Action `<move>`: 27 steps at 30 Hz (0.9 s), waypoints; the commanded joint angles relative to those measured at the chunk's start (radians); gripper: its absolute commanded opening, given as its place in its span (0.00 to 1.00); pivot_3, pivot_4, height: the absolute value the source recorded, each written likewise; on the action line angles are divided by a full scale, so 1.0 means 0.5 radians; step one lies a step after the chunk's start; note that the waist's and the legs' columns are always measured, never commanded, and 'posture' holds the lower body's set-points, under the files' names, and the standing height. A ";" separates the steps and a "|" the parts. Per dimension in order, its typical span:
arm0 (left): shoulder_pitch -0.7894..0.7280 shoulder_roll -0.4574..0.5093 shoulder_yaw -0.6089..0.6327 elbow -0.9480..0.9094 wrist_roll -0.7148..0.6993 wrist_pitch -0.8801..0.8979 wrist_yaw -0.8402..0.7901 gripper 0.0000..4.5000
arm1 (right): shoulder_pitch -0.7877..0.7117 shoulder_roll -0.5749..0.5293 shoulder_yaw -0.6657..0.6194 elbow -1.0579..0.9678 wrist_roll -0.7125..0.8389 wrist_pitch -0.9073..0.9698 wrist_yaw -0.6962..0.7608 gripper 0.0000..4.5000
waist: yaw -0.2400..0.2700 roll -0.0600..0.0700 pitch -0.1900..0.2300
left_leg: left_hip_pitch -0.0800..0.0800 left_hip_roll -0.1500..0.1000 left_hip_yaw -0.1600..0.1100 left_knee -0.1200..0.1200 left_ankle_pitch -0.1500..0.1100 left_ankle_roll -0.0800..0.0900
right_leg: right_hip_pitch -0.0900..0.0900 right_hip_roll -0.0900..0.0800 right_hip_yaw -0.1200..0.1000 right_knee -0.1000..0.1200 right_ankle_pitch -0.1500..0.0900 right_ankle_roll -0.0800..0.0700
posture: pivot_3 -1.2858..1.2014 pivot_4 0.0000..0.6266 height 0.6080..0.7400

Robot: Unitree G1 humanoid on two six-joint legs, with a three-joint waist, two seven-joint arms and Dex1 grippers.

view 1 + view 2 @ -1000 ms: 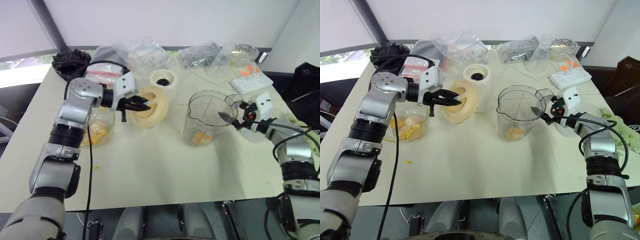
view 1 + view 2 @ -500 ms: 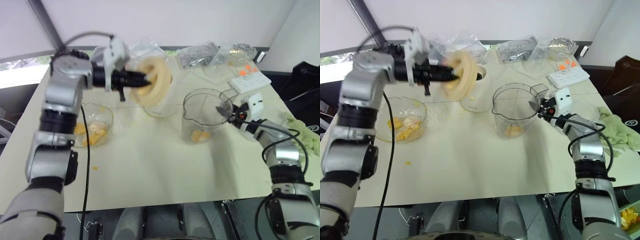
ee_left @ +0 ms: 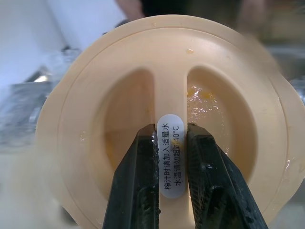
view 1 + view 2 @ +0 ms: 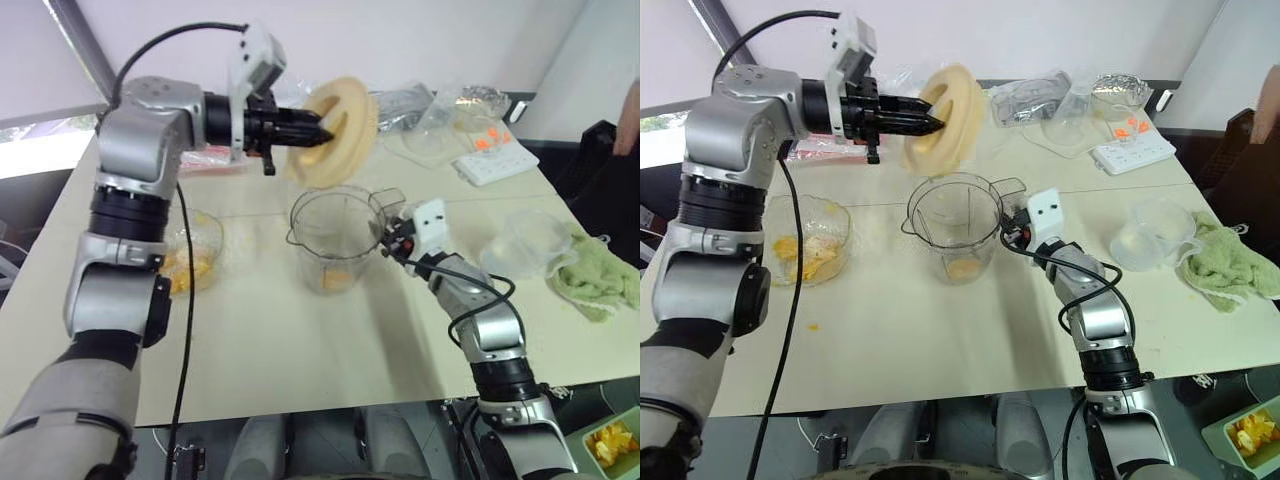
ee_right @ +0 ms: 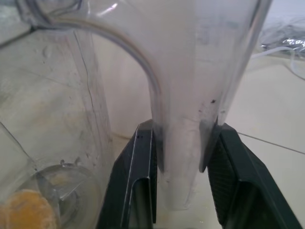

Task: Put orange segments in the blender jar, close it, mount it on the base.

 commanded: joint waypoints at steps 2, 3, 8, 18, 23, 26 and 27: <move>-0.044 0.011 -0.088 -0.224 -0.076 0.162 -0.063 0.05 | -0.043 0.031 0.042 -0.035 -0.127 0.038 -0.136 0.19 | -0.007 0.000 0.000 | 0.001 0.000 -0.001 0.000 0.000 0.000 | 0.000 0.001 0.000 0.001 0.000 0.000 | 0.52 0.24 1.00; -0.031 0.023 -0.123 -0.264 -0.079 0.200 -0.082 0.05 | -0.047 0.034 0.053 -0.025 -0.152 0.057 -0.163 0.19 | -0.011 0.000 0.000 | 0.002 0.000 0.000 0.000 0.000 0.000 | 0.000 0.001 0.000 0.003 0.000 0.000 | 0.52 0.24 1.00; 0.011 0.087 -0.220 -0.377 -0.099 0.302 -0.151 0.05 | -0.059 0.058 0.073 -0.024 -0.184 0.127 -0.254 0.19 | -0.013 0.000 0.000 | 0.007 0.001 0.001 0.000 0.001 -0.001 | 0.000 0.002 0.003 0.010 -0.002 -0.004 | 0.52 0.24 1.00; 0.003 0.171 -0.504 -0.245 0.214 0.039 -0.098 0.05 | -0.083 0.064 0.082 -0.012 -0.202 0.108 -0.285 0.19 | -0.008 0.000 0.000 | 0.008 0.002 -0.001 0.000 0.008 -0.007 | 0.000 0.003 0.003 0.014 -0.004 -0.006 | 0.52 0.24 1.00; -0.017 0.095 -0.576 -0.056 0.359 -0.078 -0.020 0.05 | -0.075 0.068 0.077 -0.019 -0.201 0.099 -0.292 0.19 | 0.002 0.000 -0.002 | 0.008 0.001 -0.001 0.000 0.008 -0.007 | 0.002 0.003 0.003 0.014 -0.004 -0.006 | 0.52 0.24 1.00; -0.002 0.059 -0.600 -0.002 0.371 -0.079 -0.066 0.05 | -0.068 0.059 0.066 -0.024 -0.197 0.095 -0.293 0.19 | 0.002 0.000 -0.002 | 0.008 0.001 -0.001 0.000 0.008 -0.007 | 0.002 0.003 0.003 0.014 -0.004 -0.006 | 0.52 0.24 1.00; 0.009 0.050 -0.614 0.006 0.379 -0.081 -0.082 0.05 | -0.065 0.053 0.059 -0.023 -0.197 0.093 -0.294 0.19 | 0.002 0.000 -0.002 | 0.008 0.001 -0.001 0.000 0.008 -0.007 | 0.002 0.003 0.003 0.014 -0.004 -0.006 | 0.52 0.24 1.00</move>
